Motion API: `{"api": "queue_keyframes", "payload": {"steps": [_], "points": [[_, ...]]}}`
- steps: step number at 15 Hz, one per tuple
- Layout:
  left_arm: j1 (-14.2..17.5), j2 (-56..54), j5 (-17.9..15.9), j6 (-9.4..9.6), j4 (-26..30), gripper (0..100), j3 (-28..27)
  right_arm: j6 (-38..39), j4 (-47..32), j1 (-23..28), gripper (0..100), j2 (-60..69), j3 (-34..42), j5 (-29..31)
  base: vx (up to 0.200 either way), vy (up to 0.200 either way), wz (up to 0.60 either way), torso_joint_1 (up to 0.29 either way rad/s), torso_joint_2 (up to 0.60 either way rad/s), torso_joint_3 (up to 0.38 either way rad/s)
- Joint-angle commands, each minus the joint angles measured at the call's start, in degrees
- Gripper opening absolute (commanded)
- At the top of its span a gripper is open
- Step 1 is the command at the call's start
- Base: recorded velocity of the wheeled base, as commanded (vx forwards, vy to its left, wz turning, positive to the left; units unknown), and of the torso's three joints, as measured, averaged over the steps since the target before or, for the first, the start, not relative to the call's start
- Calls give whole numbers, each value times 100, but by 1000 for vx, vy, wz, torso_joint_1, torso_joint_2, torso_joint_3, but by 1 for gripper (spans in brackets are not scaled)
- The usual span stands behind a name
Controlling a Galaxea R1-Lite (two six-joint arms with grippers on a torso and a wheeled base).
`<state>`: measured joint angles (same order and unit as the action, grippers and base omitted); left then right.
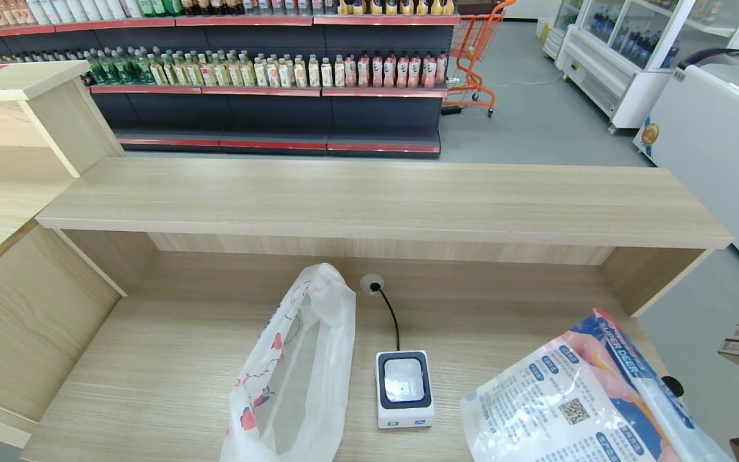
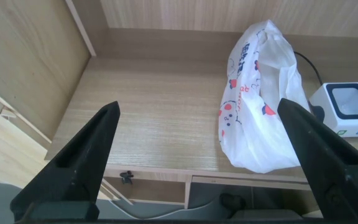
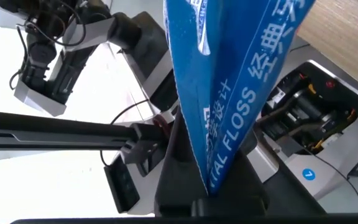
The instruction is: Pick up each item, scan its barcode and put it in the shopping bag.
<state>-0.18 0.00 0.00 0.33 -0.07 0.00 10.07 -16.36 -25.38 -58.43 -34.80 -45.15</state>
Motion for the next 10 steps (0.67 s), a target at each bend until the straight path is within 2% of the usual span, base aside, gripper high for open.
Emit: {"api": "queue_keyframes", "payload": {"steps": [1,10], "points": [[1,9,0,2,-1,100,0,4,1,7,0,7,0,-2,0,0,0,0,0,0],[1,9,0,2,-1,100,0,-5,19,16,0,33,-18,7,0,0,0,0,0,0]]}}
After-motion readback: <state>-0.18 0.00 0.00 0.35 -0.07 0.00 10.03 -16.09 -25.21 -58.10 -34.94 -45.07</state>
